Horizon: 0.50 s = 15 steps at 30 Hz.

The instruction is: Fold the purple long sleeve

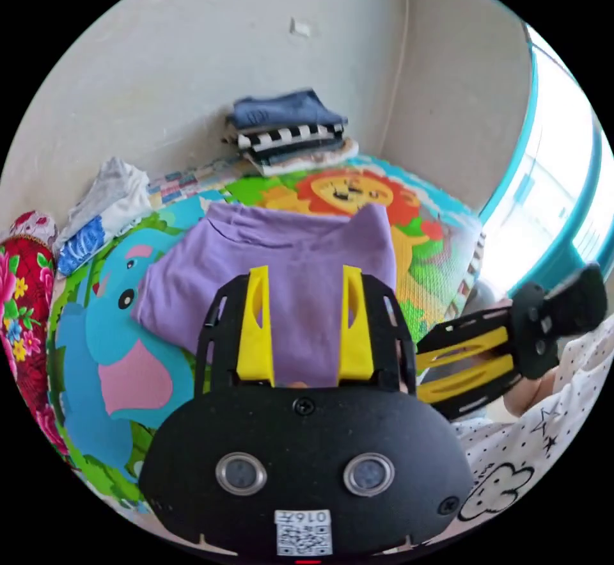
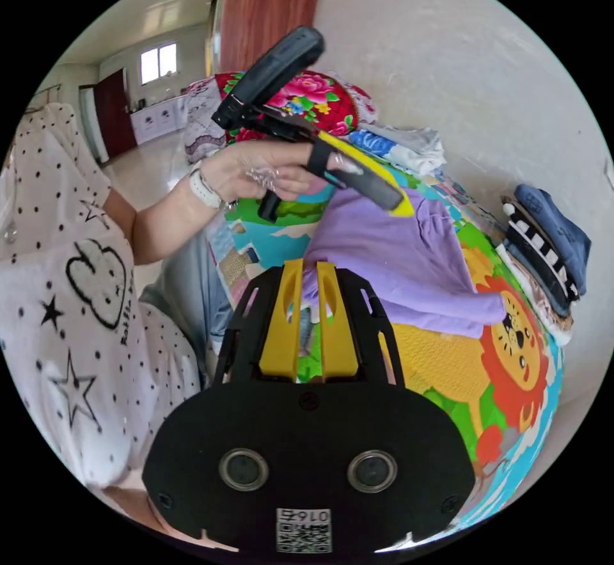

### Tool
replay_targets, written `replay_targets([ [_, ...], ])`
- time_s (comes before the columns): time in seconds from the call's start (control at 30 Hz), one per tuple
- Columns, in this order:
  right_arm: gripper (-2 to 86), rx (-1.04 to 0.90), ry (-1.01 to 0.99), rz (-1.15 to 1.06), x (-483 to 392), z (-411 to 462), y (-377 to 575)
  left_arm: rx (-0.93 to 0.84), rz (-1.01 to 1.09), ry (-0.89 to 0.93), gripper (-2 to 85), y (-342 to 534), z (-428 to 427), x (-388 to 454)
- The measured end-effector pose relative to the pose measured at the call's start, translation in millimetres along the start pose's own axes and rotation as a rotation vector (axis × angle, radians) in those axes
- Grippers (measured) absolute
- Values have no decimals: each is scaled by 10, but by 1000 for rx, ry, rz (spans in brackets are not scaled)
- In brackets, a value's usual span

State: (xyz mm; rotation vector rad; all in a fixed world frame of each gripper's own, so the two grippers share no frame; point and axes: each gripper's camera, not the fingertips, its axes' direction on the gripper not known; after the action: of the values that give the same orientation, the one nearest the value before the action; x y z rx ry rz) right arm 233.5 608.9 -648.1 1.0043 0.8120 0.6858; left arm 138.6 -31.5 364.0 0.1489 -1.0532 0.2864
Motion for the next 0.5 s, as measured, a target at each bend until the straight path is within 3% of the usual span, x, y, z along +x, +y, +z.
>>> replay_targets([
  [0.17, 45, -46, 77, -77, -349, -430, 364, -17, 36, -22, 121, -31, 108, 288],
  [0.27, 27, -48, 125, 25, -266, -730, 572, 98, 36, 20, 36, 126, -124, 238],
  [0.37, 12, 5, 128, 143, -182, -1025, 821, 249, -162, 125, -2, 458, -539, -144],
  [0.5, 1, 50, 112, 231, -113, -1339, 1116, 411, -372, -144, -8, 1323, -1392, -389],
])
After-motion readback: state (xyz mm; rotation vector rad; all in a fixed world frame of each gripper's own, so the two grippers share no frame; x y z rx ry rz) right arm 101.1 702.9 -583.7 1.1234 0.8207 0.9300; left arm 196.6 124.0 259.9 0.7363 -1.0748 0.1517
